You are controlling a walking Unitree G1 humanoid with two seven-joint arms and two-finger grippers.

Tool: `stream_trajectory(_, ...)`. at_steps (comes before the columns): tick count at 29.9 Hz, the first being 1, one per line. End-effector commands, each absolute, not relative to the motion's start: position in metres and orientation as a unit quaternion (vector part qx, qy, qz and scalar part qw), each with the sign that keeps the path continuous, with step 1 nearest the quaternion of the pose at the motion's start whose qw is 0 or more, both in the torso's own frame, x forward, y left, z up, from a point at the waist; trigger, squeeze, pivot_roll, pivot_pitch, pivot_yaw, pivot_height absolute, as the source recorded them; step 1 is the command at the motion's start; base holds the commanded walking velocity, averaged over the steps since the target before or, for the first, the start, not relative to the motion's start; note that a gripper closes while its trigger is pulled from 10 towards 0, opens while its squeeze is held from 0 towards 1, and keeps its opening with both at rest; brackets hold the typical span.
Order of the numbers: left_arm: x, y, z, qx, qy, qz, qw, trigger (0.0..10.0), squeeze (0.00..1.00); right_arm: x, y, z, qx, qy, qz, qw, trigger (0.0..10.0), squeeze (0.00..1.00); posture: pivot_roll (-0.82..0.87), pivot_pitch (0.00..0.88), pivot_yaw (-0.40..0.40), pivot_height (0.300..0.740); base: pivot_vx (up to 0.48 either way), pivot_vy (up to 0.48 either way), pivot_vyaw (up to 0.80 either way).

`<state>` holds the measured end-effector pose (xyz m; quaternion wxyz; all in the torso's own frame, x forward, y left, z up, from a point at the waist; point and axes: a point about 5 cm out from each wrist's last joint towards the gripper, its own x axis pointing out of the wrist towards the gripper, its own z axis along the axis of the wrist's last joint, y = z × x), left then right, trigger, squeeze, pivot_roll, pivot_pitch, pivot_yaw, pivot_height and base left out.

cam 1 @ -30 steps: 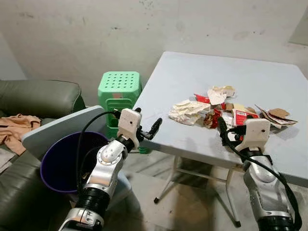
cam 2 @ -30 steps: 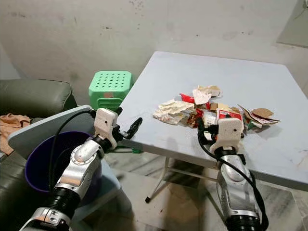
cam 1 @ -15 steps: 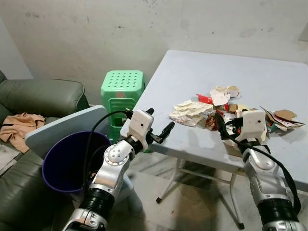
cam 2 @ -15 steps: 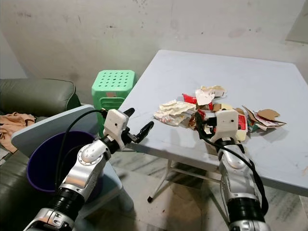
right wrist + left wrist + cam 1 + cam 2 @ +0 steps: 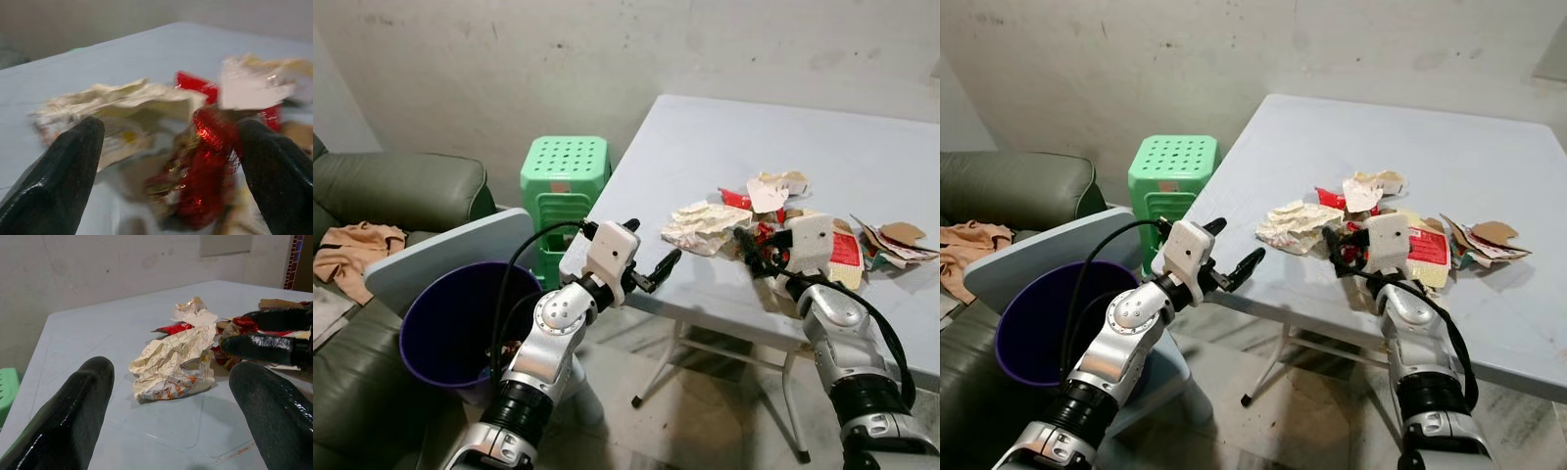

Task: Picking trash to rubbish bin

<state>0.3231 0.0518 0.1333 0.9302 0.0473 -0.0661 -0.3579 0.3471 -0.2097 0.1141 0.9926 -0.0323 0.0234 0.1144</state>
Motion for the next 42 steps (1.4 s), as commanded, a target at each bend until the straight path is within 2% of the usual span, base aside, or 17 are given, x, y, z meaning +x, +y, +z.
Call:
stream_trajectory(1,0.3226,0.048,0.1395,0.061,-0.075,-0.369,0.924,10.0,0.0,0.3511,-0.2098,0.1204,-0.028,0.01,0.117,0.993,2.7,0.0,0.0,0.091,0.004,0.715,0.0,0.0,0.0)
stream_trajectory(2,0.3224,0.0481,0.1392,0.061,-0.074,-0.369,0.924,10.0,0.0,0.3513,-0.2104,0.1208,-0.027,0.009,0.115,0.993,0.9,0.0,0.0,0.091,0.005,0.715,0.0,0.0,0.0)
stream_trajectory(4,0.3221,0.0482,0.1387,0.062,-0.074,-0.37,0.924,10.0,0.0,0.3515,-0.2118,0.1214,-0.019,0.006,0.115,0.993,0.0,0.0,0.0,0.09,0.005,0.715,0.0,0.0,0.0)
stream_trajectory(21,0.3241,0.0471,0.1408,0.067,-0.073,-0.371,0.923,10.0,0.0,0.3508,-0.2193,0.1203,-0.033,0.001,0.103,0.994,0.0,0.0,0.0,0.09,0.013,0.715,0.0,0.0,0.0)
stream_trajectory(42,0.3252,0.0436,0.1411,0.072,-0.073,-0.374,0.922,10.0,0.0,0.3476,-0.2157,0.112,-0.038,0.006,0.092,0.995,0.0,0.0,0.0,0.067,0.012,0.715,0.0,0.0,0.0)
